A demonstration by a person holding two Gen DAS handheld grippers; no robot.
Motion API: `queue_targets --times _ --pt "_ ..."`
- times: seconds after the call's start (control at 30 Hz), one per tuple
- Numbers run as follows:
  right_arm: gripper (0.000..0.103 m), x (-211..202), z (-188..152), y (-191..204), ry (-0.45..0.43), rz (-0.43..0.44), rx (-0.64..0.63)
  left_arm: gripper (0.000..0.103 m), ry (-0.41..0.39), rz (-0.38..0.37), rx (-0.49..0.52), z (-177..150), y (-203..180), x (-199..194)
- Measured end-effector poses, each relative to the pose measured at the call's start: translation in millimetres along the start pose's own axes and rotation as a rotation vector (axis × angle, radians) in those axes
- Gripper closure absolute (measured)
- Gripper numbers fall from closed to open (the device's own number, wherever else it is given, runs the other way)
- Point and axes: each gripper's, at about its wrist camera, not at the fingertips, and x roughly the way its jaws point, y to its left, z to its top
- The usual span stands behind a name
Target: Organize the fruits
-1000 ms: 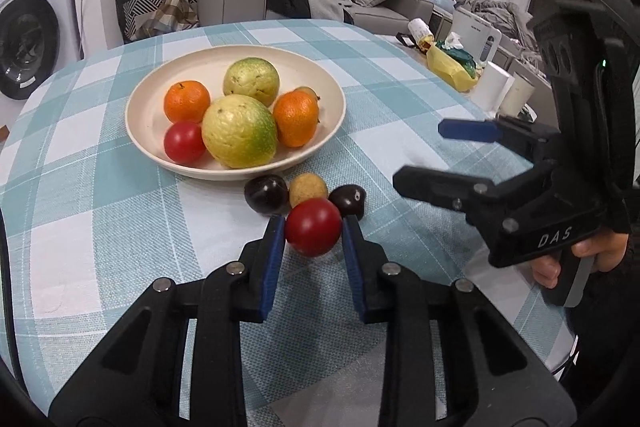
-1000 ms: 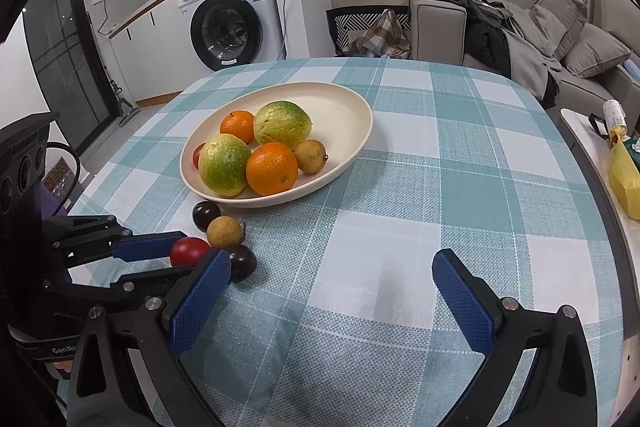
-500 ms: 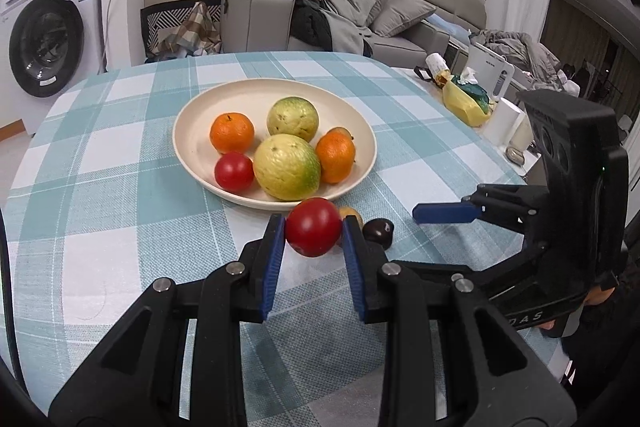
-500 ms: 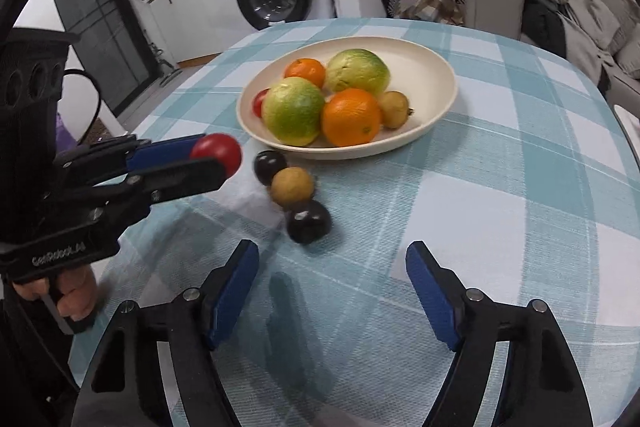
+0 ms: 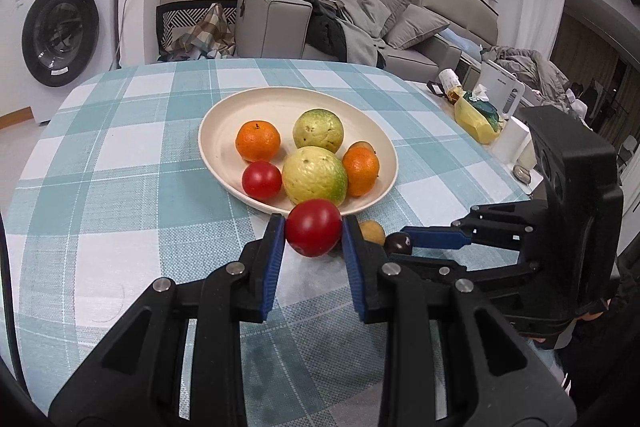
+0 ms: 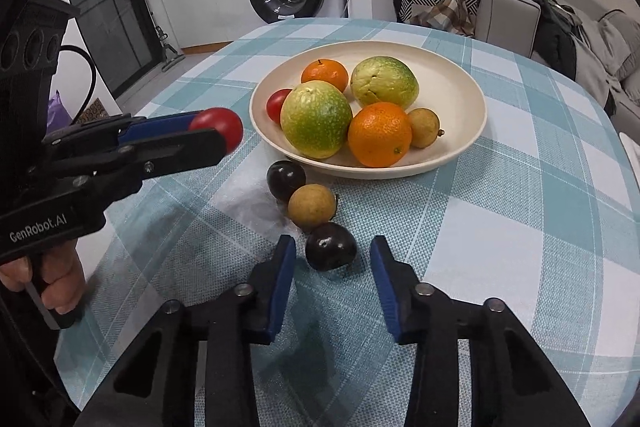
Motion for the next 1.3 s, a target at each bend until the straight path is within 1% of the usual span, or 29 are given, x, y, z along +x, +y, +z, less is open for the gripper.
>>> queue_targets --times 0.03,0.07,0.37,0.57,0.8,1.0,1.13,1.27,1.3 --pt "0.075 0.1 0.1 0.9 0.001 -0.001 -0.004 0.077 -0.001 0.0 -0.002 -0.2 0.1 -0.3" --pt "0.076 0.6 0.5 1.1 0.001 -0.005 -0.008 0.077 0.0 0.0 -0.003 0.1 0.5 -0.2" --pt "0.076 -4.5 1.1 -2.4 -0.02 -0.017 -0.017 0.077 -0.004 0.006 -0.004 2.0 0.9 1.2" --pt "0.076 -20.8 5.5 -8.1 -0.075 -0.032 0.003 0.077 -0.017 0.017 -0.009 6.1 5.7 0.9" --pt "0.076 -44.7 14.2 -15.4 -0.173 -0.048 0.043 0.077 -0.038 0.032 -0.014 15.3 12.0 0.6" --pt "0.076 -53.6 25.5 -21.6 -0.215 -0.057 0.064 0.077 -0.058 0.048 -0.016 24.2 17.3 0.2" --pt "0.076 -54.7 30.4 -24.6 -0.223 -0.067 0.07 0.077 -0.047 0.062 -0.016 23.2 21.0 1.1" --pt "0.076 -54.3 29.1 -26.2 -0.22 -0.065 0.072 0.077 -0.01 0.065 -0.011 12.1 21.5 -1.6" --pt "0.076 -54.1 28.2 -26.6 -0.219 -0.064 0.073 0.077 0.003 0.056 -0.004 8.0 20.3 -2.5"
